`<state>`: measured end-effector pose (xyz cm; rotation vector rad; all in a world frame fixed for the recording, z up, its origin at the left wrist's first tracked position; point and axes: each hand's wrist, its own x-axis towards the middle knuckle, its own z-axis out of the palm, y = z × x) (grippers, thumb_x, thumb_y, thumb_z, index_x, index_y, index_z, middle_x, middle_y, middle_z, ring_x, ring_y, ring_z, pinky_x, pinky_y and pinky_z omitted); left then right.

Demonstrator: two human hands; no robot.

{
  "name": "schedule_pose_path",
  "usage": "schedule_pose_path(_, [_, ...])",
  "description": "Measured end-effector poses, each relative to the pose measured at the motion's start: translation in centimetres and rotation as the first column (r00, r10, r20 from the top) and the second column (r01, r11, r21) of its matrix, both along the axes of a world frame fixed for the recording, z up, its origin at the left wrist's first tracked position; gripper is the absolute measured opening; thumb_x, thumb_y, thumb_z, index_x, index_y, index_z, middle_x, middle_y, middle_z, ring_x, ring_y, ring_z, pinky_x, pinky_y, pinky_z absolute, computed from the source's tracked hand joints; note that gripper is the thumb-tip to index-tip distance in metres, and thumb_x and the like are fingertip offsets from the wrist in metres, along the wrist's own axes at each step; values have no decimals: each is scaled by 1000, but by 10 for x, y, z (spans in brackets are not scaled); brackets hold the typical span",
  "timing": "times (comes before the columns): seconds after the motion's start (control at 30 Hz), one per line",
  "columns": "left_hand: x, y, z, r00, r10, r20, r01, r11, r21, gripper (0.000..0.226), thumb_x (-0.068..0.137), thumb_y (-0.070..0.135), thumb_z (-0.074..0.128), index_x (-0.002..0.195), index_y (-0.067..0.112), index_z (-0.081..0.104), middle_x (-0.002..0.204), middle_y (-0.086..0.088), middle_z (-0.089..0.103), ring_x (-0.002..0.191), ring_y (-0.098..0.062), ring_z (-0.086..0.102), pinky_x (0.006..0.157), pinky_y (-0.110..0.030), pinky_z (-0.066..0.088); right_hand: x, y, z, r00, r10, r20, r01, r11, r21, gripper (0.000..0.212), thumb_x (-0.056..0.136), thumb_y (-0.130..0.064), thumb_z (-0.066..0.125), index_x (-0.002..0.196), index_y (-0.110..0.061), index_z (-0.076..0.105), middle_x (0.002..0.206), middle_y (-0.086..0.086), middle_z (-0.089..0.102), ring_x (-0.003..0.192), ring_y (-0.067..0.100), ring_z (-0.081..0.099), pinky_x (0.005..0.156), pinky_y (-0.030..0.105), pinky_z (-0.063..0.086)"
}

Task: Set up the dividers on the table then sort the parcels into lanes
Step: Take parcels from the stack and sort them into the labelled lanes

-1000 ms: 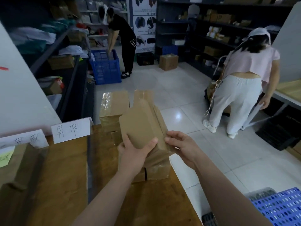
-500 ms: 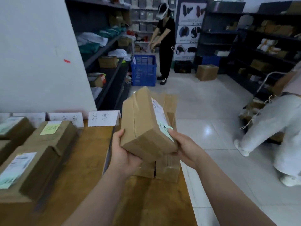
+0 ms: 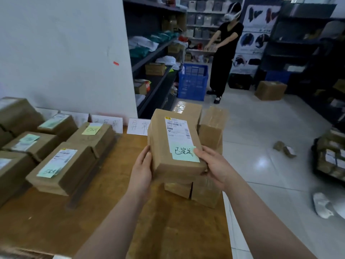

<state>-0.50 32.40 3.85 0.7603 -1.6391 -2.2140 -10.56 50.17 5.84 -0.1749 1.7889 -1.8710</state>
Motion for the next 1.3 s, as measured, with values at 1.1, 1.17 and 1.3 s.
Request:
schedule_pose_path(1.1, [172, -274, 25, 991, 9, 134, 8, 991, -130, 44, 88, 47, 62, 127, 30, 53, 113, 9, 64, 103, -12, 60, 85, -29, 47, 178, -291, 16, 995, -16, -95, 25, 995, 94, 24, 90, -36, 65, 111, -28, 57, 104, -8, 71, 90, 11, 69, 76, 34, 60])
schedule_pose_path(1.17, [184, -284, 21, 987, 13, 161, 12, 989, -149, 62, 74, 62, 65, 127, 32, 56, 116, 8, 67, 106, -15, 63, 94, -36, 49, 185, -301, 13, 997, 18, -79, -10, 995, 102, 29, 89, -36, 66, 114, -25, 57, 104, -7, 71, 89, 12, 70, 75, 34, 60])
schedule_pose_path(1.3, [214, -302, 10, 971, 78, 226, -42, 986, -160, 84, 61, 69, 64, 137, 35, 50, 124, 2, 64, 112, -22, 61, 104, -51, 45, 206, -323, 5, 997, 71, -36, -65, 989, 130, 34, 87, -37, 68, 115, -21, 56, 104, -5, 70, 83, 11, 70, 68, 33, 61])
